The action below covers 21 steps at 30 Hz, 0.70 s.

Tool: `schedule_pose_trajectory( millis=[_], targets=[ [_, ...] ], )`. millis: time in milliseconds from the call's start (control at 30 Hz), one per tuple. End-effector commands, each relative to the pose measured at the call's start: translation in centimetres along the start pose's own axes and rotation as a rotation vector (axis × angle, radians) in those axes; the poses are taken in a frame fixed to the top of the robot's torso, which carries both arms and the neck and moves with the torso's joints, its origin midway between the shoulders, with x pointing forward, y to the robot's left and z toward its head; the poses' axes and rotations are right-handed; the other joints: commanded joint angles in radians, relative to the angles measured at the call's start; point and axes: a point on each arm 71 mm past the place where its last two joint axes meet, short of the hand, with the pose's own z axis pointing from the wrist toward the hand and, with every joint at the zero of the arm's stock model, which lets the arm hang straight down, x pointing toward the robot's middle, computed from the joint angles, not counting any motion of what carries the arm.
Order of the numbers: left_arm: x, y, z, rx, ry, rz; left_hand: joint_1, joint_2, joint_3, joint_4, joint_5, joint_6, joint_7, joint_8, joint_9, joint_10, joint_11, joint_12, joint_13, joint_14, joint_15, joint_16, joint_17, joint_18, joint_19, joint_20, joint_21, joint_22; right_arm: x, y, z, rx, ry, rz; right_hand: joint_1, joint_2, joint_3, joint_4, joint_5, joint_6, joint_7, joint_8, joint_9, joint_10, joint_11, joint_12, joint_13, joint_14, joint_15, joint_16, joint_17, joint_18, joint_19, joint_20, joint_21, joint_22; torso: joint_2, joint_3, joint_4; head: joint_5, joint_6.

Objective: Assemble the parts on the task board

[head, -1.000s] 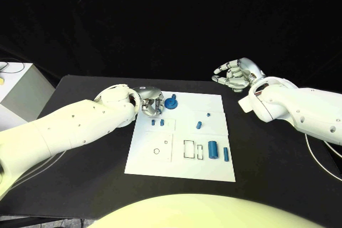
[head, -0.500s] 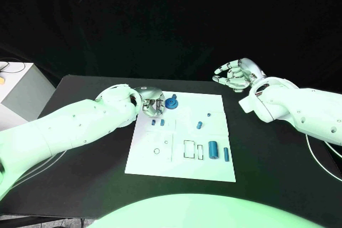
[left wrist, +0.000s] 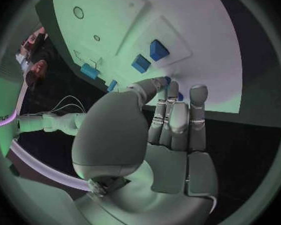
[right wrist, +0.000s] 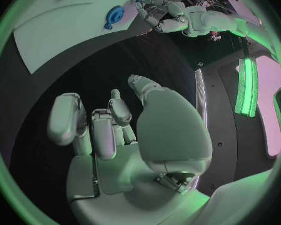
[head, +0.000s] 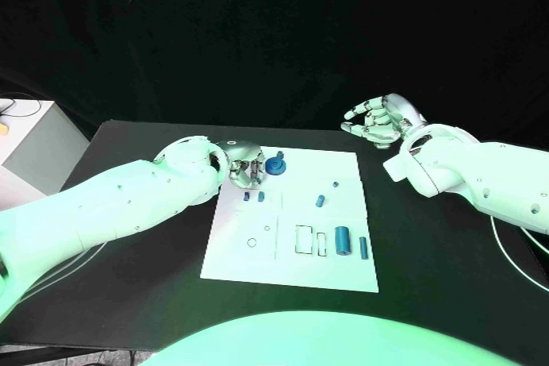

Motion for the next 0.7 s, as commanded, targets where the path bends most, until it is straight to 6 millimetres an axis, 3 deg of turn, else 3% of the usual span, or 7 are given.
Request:
schedule_pose_trajectory(
  millis=[33, 700],
  targets=[
    [0.18, -0.15, 0.04, 0.005, 0.018, 0.012, 0.002, 0.007, -0.001, -0.005, 0.007, 0.010, 0.000, -0.003, 0.002, 0.008, 0.001, -0.008, 0.000, -0.003, -0.001, 0.000, -0.001, -0.016, -0.006, 0.000, -0.004, -0.001, 0.10, 0.09, 0.00, -0.012, 0.007, -0.001, 0.009, 0.001, 0.003, 0.005, 0.005, -0.007, 0.001, 0.005, 0.001, 0.000, -0.001, -0.004, 0.000, 0.044, 0.005, -0.003, 0.080, 0.015, 0.002, -0.003, 0.000, 0.072, 0.000, 0.0002, -0.0001, 0.001, 0.000],
    [0.64, -0.47, 0.34, 0.007, 0.025, 0.017, -0.015, 0.005, -0.013, 0.000, 0.006, 0.003, 0.002, -0.021, 0.004, 0.006, 0.004, -0.029, 0.003, -0.009, 0.002, -0.002, -0.005, -0.014, -0.018, 0.002, -0.013, -0.014, 0.16, 0.11, -0.01, -0.012, 0.009, 0.000, 0.009, 0.001, 0.003, 0.005, 0.005, -0.007, 0.001, 0.005, 0.001, 0.000, -0.001, -0.004, 0.000, 0.044, 0.005, -0.003, 0.080, 0.015, 0.002, -0.003, 0.000, 0.072, 0.001, 0.0003, -0.0013, -0.001, 0.000]
  ],
)
